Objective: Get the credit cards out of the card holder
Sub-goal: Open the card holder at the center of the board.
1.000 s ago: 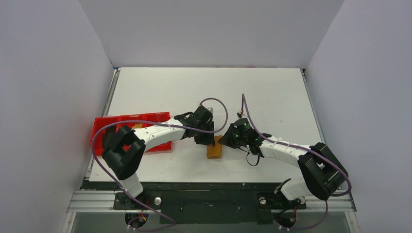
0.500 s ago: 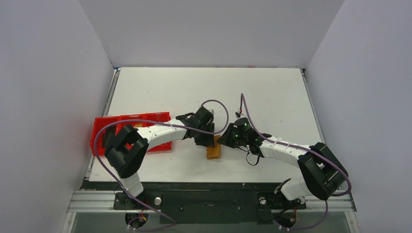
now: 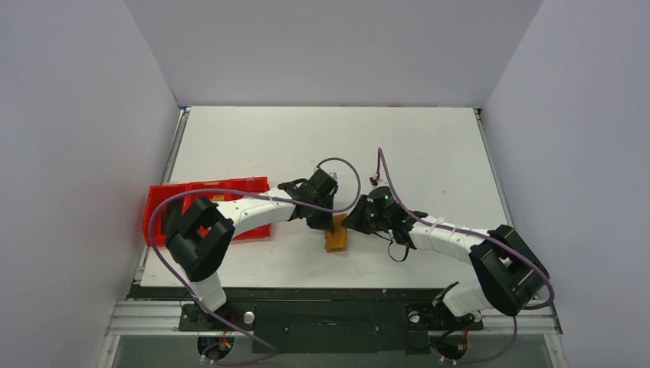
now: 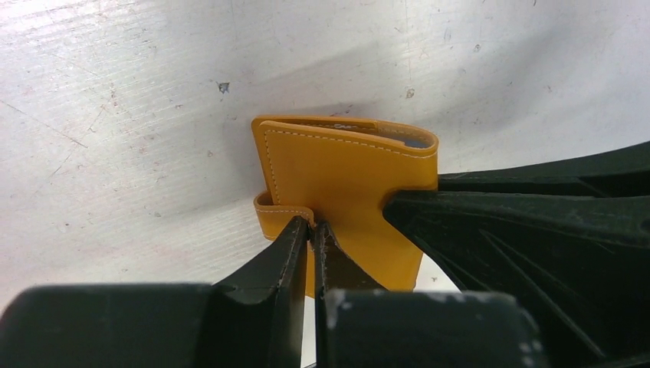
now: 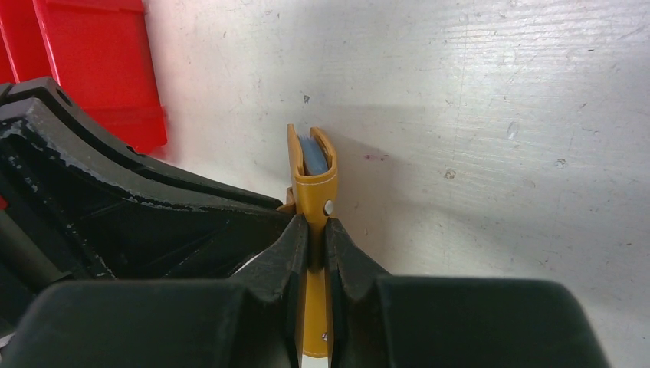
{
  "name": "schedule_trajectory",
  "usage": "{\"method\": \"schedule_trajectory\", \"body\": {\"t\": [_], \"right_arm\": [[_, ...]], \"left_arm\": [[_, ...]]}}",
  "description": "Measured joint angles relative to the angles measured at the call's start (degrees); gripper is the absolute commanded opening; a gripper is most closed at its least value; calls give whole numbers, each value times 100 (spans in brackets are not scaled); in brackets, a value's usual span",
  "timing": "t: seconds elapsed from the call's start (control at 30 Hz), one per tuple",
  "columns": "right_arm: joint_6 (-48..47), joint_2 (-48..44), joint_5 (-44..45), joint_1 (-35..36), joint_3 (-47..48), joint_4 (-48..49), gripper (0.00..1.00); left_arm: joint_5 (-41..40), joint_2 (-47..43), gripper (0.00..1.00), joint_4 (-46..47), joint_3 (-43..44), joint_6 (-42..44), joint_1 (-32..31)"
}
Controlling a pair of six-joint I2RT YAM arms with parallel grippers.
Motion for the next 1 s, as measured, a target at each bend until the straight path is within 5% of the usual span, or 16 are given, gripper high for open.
{"method": "schedule_trajectory", "body": {"t": [0.4, 0.53, 0.6, 1.0], "right_arm": [[-269, 39, 146, -42, 0, -138, 0], [-428, 232, 192, -74, 61, -260, 39], [-492, 337, 260, -74, 120, -402, 48], [-761, 243, 1147, 387, 750, -1602, 60]], "left_arm": [[-334, -249, 0, -136, -203, -37, 85], [-352, -529, 0, -179, -365, -48, 205], [-352, -671, 0, -184, -461, -66, 262], [92, -1582, 0, 122, -1375, -378, 592]]}}
